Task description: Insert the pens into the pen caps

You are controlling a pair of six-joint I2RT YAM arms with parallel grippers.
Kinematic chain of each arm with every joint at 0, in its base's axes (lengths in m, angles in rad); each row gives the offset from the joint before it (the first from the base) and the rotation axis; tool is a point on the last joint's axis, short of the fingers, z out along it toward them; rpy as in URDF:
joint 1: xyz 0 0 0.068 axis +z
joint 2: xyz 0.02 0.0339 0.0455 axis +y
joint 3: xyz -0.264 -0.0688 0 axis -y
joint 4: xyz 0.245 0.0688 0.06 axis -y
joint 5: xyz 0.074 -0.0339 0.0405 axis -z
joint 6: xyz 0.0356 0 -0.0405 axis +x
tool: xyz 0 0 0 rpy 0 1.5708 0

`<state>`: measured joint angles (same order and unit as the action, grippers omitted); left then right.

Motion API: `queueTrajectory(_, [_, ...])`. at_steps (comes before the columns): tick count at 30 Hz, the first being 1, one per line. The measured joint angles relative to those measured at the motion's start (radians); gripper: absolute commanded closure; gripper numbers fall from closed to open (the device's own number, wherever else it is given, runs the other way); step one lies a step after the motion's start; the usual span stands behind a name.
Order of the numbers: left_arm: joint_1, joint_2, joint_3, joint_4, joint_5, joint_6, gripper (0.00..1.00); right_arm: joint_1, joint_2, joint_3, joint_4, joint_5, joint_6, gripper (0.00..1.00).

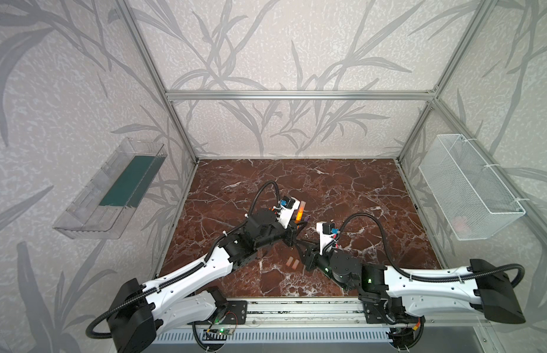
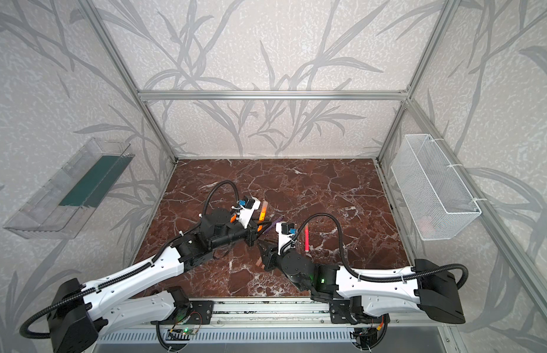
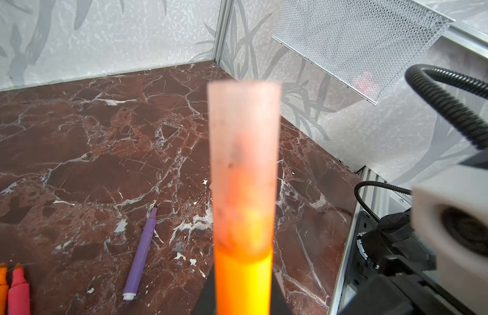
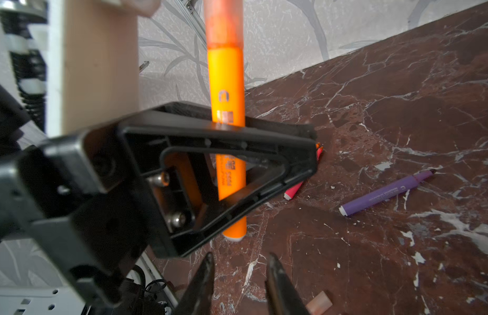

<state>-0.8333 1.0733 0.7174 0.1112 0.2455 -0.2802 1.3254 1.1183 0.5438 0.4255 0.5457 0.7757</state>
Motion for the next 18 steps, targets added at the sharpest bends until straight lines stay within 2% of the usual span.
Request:
queueTrajectory(4, [-0.018, 0.007, 0.002, 0.011, -0.023, 0.003, 1.00, -0.015, -0.053, -0.001, -0.046, 0.002, -0.017, 0.60])
queueTrajectory(12, [-0.030, 0.041, 0.028, 0.012, -0.032, 0.024, 1.00, -0.019, -0.359, -0.016, -0.109, 0.056, -0.076, 0.48])
queueTrajectory(15, [-0.049, 0.064, 0.048, 0.004, -0.024, 0.039, 1.00, -0.042, -0.370, -0.013, -0.107, 0.058, -0.096, 0.43])
queueTrajectory(18, [-0.077, 0.080, 0.065, -0.007, -0.016, 0.058, 1.00, -0.088, -0.316, 0.005, -0.117, 0.032, -0.102, 0.41])
